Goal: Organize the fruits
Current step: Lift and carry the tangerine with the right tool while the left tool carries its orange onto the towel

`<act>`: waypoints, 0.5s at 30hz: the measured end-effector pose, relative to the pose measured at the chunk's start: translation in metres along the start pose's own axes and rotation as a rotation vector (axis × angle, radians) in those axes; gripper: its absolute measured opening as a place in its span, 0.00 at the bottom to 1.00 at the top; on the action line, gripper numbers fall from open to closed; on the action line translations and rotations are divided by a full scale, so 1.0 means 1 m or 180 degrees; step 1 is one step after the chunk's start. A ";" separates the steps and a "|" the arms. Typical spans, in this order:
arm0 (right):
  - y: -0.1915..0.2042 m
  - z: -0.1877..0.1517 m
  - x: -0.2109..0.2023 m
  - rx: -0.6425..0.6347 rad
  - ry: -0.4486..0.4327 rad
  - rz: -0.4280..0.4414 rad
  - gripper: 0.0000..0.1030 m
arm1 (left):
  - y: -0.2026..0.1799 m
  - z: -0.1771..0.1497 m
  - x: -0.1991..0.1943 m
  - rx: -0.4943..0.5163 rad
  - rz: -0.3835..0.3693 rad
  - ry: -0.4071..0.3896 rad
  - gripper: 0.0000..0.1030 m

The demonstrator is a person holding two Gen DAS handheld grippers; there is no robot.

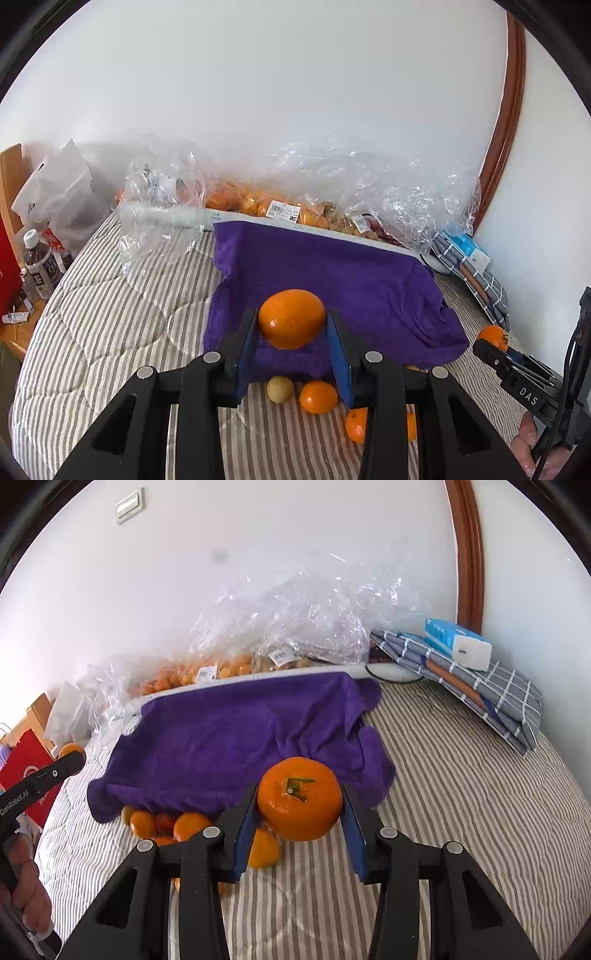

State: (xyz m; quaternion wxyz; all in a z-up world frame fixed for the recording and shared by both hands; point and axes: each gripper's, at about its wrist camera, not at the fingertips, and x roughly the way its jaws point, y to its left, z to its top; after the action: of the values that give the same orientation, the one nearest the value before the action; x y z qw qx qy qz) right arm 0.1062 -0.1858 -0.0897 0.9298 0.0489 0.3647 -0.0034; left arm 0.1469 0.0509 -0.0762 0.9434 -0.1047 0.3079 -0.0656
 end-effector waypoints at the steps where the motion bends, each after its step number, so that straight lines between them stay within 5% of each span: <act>1: 0.001 0.004 0.002 -0.0009 -0.0023 -0.0010 0.42 | 0.001 0.005 0.003 -0.0008 0.0022 -0.0026 0.34; 15: 0.006 0.056 0.038 -0.0001 -0.0205 -0.0012 0.42 | 0.002 0.047 0.060 -0.0163 0.0085 -0.0072 0.34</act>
State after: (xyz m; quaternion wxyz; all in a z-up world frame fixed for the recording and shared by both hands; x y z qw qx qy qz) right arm 0.1724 -0.1836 -0.0740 0.9411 0.0479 0.3348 -0.0066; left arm 0.2225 0.0488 -0.0736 0.9446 -0.1255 0.3002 -0.0439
